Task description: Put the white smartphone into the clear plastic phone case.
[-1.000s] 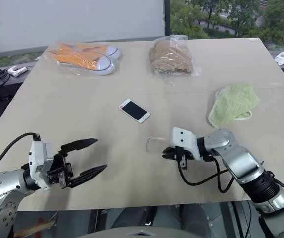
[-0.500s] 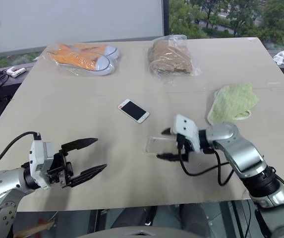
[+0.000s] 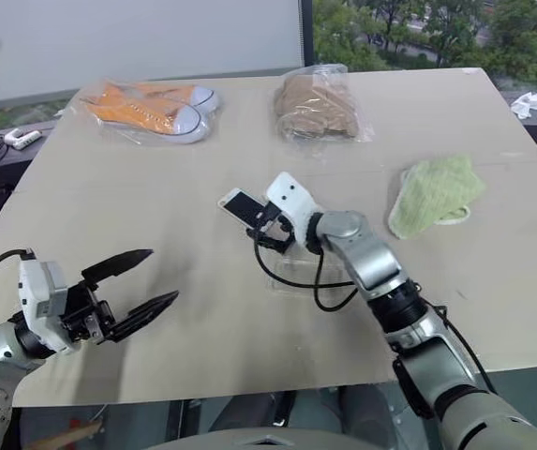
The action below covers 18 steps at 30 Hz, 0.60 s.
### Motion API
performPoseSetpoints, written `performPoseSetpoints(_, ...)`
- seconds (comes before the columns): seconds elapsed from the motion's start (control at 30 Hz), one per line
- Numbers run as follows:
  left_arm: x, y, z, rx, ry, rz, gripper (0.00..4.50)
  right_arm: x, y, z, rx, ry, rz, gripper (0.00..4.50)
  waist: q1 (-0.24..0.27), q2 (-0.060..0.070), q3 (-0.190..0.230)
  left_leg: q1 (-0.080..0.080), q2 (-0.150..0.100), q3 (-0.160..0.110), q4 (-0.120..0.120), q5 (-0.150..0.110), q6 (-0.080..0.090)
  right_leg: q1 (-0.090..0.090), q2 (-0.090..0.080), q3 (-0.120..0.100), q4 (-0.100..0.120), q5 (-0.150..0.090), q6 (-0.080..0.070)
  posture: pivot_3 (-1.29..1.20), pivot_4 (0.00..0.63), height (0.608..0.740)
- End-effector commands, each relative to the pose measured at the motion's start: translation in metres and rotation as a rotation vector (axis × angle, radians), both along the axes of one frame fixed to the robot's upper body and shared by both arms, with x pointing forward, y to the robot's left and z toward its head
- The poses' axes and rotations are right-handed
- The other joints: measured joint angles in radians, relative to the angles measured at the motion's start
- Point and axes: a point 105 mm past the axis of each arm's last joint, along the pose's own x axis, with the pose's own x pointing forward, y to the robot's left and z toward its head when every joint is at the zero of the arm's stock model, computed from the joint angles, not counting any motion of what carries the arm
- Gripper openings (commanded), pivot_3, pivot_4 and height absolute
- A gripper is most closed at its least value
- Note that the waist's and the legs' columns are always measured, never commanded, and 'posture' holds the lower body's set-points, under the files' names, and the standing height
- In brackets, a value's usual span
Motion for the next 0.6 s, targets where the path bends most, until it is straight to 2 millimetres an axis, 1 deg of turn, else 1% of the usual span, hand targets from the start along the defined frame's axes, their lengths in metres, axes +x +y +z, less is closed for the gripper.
performPoseSetpoints(0.03, -0.004, 0.006, 0.005, 0.016, -0.021, 0.033, 4.50, 0.007, 0.014, 0.004, 0.007, -0.003, -0.026, 4.46, -0.004, 0.000, 0.000, 0.000, 0.000, 0.000, 0.000, 0.000, 0.000, 0.000, 0.000, 0.001, 0.000, 0.000, 0.000, 0.00, 0.150, 0.740)
performPoseSetpoints(0.23, -0.006, 0.008, 0.004, 0.016, -0.019, 0.055, 4.50, 0.017, 0.027, -0.015, -0.036, 0.083, -0.103, 4.46, -0.008, 0.000, 0.000, 0.000, 0.002, 0.005, -0.002, 0.000, -0.001, -0.004, 0.002, 0.005, 0.001, 0.001, -0.001, 0.00, 0.150, 0.740)
performPoseSetpoints(0.4, -0.006, 0.007, 0.005, 0.017, -0.018, 0.059, 4.50, 0.013, 0.035, -0.027, -0.079, 0.120, -0.100, 4.46, -0.020, -0.001, -0.001, 0.000, 0.005, 0.007, -0.005, 0.001, -0.002, -0.006, 0.005, 0.007, 0.001, 0.002, -0.003, 0.00, 0.150, 0.740)
performPoseSetpoints(0.6, -0.005, 0.007, 0.005, 0.019, -0.019, 0.057, 4.50, 0.009, 0.037, -0.037, -0.121, 0.145, -0.114, 4.46, -0.026, -0.002, -0.002, 0.000, 0.006, 0.009, -0.006, 0.002, -0.003, -0.007, 0.007, 0.009, 0.002, 0.003, -0.005, 0.00, 0.150, 0.740)
